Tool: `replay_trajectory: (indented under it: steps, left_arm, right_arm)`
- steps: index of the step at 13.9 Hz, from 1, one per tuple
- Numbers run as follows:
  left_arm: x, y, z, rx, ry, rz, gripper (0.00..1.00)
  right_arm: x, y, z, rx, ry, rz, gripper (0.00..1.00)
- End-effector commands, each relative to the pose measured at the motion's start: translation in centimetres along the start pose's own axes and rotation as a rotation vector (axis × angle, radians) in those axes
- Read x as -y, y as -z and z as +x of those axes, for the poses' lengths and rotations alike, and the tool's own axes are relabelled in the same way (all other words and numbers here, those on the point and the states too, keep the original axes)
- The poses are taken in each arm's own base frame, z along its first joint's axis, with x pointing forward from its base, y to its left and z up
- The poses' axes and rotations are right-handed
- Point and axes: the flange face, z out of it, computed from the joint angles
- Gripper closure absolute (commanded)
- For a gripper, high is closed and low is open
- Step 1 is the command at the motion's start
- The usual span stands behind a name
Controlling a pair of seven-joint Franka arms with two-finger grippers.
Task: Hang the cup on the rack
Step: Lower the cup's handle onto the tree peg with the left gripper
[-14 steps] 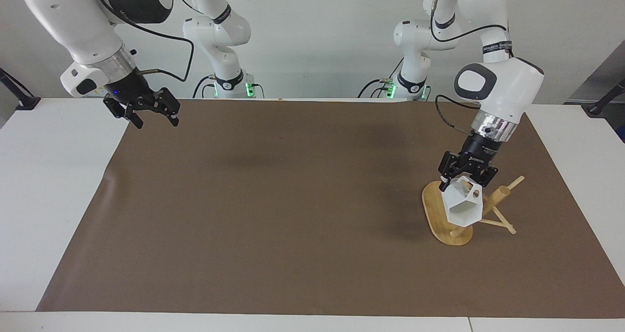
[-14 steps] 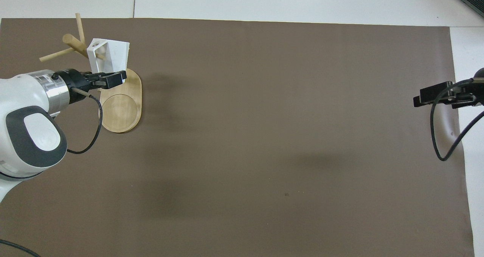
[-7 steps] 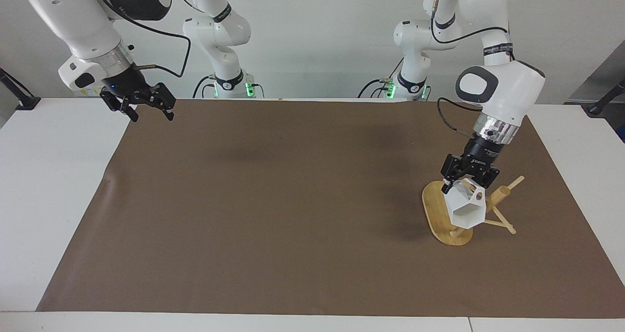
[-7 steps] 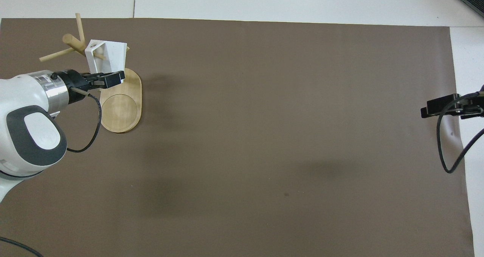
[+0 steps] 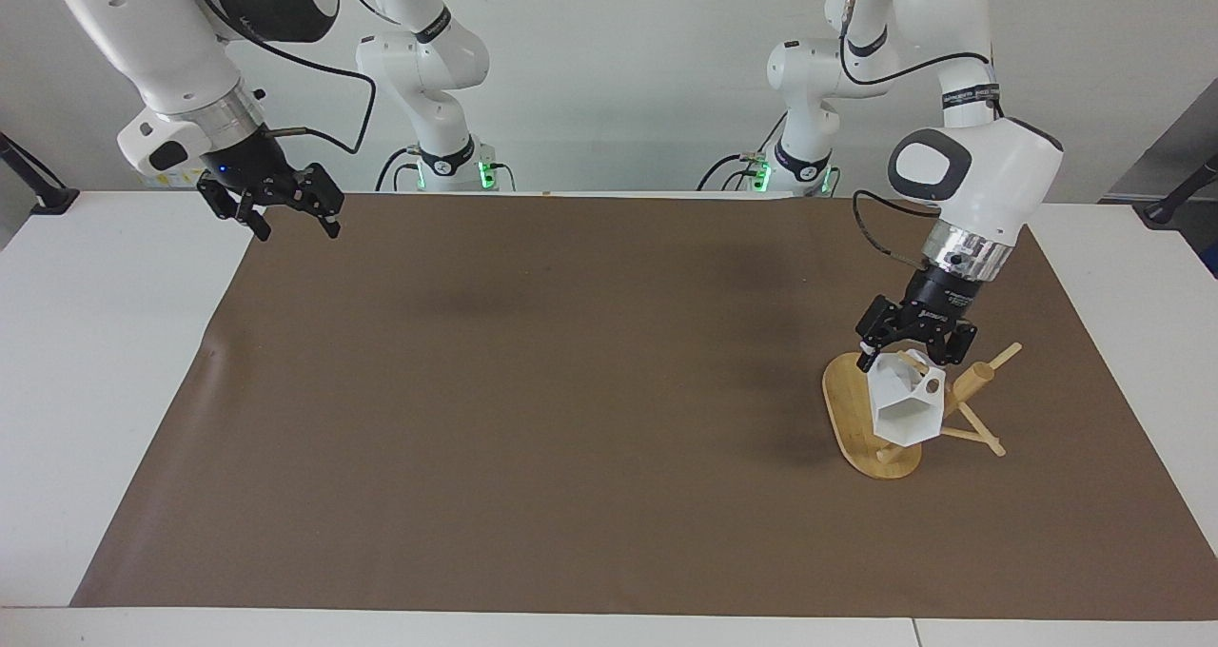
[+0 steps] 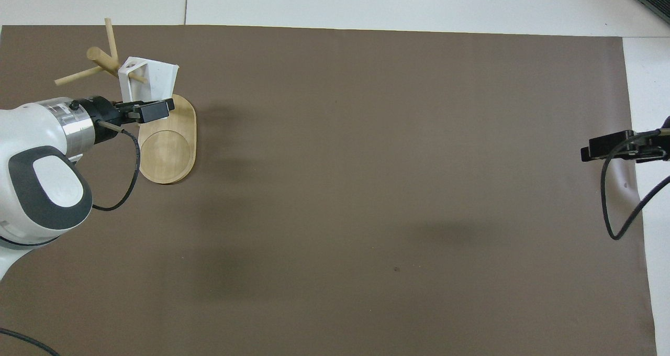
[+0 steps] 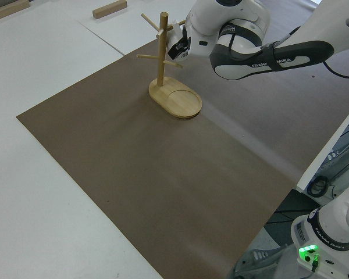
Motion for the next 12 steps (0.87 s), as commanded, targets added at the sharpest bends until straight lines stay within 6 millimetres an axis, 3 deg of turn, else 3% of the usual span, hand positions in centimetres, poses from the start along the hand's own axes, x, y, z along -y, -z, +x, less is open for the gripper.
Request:
replay_trajectory:
  steps: [1,7,10,12]
  left_arm:
    - [0.4,0.0,0.2,-0.024,-0.003,-0.009,0.00]
    - [0.6,1.2,-0.3,-0.157,-0.244,0.027,0.00]
    - [0.6,2.0,-1.0,-0.196,-0.374,0.022,0.00]
    - [1.0,3.2,-1.2,-0.235,-0.497,0.019,0.00]
  right_arm:
    - [-0.2,-0.1,-0.8,-0.014,0.028,-0.022,0.00]
    - [1.1,0.3,-0.5,-0.031,0.053,-0.023,0.00]
    - [0.2,0.3,-0.5,-0.030,0.048,-0.022,0.00]
    - [-1.5,0.3,-0.7,-0.031,0.041,-0.021,0.00]
